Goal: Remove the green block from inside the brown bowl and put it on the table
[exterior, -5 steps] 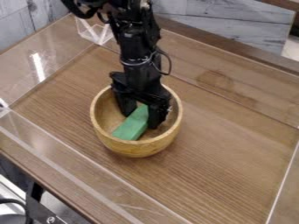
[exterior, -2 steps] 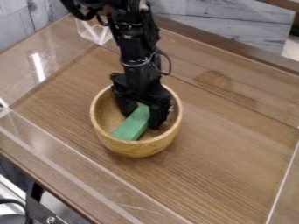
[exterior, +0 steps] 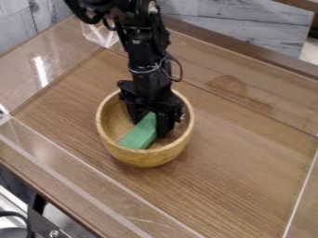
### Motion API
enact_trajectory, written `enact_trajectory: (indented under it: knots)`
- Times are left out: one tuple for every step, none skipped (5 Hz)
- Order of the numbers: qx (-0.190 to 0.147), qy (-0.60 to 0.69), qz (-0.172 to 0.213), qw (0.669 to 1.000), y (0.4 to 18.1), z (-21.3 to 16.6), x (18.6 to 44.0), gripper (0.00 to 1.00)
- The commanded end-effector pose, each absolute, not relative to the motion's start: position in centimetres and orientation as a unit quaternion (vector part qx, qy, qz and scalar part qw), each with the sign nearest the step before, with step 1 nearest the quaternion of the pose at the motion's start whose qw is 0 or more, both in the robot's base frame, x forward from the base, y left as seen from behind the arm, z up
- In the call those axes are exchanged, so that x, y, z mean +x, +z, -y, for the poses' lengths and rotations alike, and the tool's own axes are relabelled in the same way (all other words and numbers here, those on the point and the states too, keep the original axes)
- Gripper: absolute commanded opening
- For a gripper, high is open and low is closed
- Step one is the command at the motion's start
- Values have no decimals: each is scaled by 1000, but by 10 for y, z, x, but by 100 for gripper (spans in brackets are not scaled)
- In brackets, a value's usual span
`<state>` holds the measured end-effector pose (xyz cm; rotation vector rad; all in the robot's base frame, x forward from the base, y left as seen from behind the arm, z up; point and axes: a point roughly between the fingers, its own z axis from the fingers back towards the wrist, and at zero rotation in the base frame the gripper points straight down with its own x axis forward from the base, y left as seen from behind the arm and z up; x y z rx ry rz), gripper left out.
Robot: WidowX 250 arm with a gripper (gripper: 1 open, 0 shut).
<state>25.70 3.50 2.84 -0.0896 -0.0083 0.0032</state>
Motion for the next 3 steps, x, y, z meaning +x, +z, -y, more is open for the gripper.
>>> enact_trajectory:
  knots:
    - [-47,5,10,999,39,-33,259,0]
    - [-51,6,-1,999,45,-28,257,0]
    - [-55,7,-15,998,51,-23,253,0]
